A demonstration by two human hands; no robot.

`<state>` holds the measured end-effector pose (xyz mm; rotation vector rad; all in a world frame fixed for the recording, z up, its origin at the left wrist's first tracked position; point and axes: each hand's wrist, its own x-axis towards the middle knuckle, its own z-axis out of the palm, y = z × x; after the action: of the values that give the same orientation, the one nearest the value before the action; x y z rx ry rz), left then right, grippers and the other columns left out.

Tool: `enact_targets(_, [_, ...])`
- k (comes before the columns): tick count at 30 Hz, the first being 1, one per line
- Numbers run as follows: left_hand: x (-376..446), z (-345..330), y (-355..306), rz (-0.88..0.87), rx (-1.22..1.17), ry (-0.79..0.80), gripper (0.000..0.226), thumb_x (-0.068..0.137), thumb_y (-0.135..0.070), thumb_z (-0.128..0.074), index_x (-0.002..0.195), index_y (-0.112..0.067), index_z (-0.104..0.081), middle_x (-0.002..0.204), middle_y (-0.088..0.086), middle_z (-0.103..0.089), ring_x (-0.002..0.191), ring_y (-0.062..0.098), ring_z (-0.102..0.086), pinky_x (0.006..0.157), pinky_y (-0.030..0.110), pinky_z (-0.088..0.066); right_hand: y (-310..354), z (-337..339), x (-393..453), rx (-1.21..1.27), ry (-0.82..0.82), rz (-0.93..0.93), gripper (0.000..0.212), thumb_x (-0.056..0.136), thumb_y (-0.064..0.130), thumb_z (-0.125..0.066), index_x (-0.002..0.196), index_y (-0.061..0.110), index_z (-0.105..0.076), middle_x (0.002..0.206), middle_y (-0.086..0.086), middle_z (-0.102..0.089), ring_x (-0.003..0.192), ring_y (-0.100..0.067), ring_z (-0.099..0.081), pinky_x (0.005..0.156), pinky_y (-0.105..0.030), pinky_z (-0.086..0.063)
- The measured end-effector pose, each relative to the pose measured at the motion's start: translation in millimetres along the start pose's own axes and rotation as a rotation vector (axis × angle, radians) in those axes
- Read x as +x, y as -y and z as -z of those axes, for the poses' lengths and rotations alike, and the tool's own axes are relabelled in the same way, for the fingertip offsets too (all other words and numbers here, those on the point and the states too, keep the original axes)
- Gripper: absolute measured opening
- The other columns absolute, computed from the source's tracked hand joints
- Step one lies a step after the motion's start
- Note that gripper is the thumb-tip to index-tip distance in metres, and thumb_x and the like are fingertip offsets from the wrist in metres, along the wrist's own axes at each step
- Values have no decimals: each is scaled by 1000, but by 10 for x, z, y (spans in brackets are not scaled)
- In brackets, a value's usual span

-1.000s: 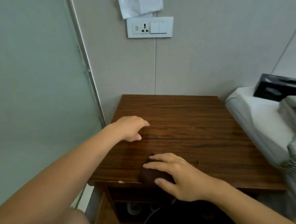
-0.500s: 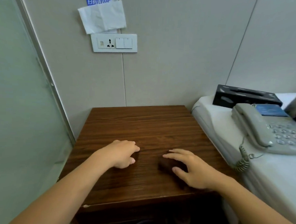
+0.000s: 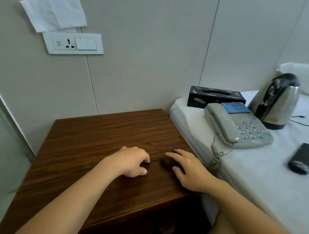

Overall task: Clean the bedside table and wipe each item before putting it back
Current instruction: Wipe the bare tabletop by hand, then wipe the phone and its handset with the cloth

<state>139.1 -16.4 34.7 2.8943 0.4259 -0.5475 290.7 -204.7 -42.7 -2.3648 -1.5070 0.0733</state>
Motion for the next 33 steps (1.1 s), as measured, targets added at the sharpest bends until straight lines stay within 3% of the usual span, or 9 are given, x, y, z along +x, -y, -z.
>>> enact_targets(4, [238,218,-361,-86,-178,-276,46,104,-37,-57,149,-37,-47,143,-6,-58,125,16,-59,105,41,-50,-59,252,-93,141,34,69,73,99,52,-57,162,30,-27,167,2,-30,155,-11,-24,125,-34,-25])
enact_targets(7, [486,259,-701,-243,-506,-406,43,104,-43,-56,146,-40,-47,123,-14,-66,104,4,-65,96,37,-56,-101,810,-195,303,-295,85,67,96,53,-63,154,26,-44,148,12,-54,136,1,-48,109,-20,-42])
enact_targets(9, [637,261,-933,-293,-654,-441,52,103,-51,-55,151,-37,-41,118,-14,-67,98,4,-66,92,32,-56,-244,1239,-257,329,-520,18,54,93,53,-60,140,26,-59,122,15,-69,113,-1,-63,92,-24,-53])
enact_targets(12, [845,310,-1232,-331,-770,-411,78,97,-60,-59,161,-38,-20,138,-6,-58,110,6,-63,86,20,-48,-713,1688,-321,162,-579,-257,64,88,64,-56,139,25,-58,116,5,-66,110,-17,-62,95,-41,-52])
enact_targets(15, [1043,401,-1492,-335,-819,-310,110,80,-72,-71,162,-45,-3,158,5,-41,138,21,-49,107,35,-46,-1162,1762,-414,-96,-417,-585,86,84,80,-48,152,28,-38,136,-14,-55,130,-38,-47,106,-54,-43])
enact_targets(19, [1329,397,-1723,-311,-828,-258,141,60,-73,-87,161,-44,7,169,-1,-25,151,21,-33,122,44,-34,-1446,1558,-457,37,-391,-715,101,81,86,-47,153,17,-29,144,-21,-51,135,-43,-44,107,-57,-42])
enact_targets(27, [1489,250,-1840,-283,-947,-376,156,49,-61,-95,158,-47,15,159,-9,-43,140,16,-47,118,46,-41,-1419,1494,-388,377,-475,-561,91,91,61,-64,156,13,-24,124,-3,-62,109,-17,-57,86,-30,-40])
enact_targets(30, [1433,288,-1791,-317,-969,-398,155,51,-62,-96,158,-50,15,154,-15,-49,136,10,-52,115,44,-45,-1279,1537,-420,423,-553,-480,82,91,58,-67,152,16,-31,115,9,-64,103,-9,-62,78,-22,-43])
enact_targets(33, [1258,422,-1665,-350,-975,-449,149,59,-47,-98,161,-46,10,150,-19,-52,134,2,-52,114,41,-47,-1056,1642,-447,422,-615,-387,73,91,54,-69,145,19,-37,112,16,-65,104,-4,-63,74,-8,-42])
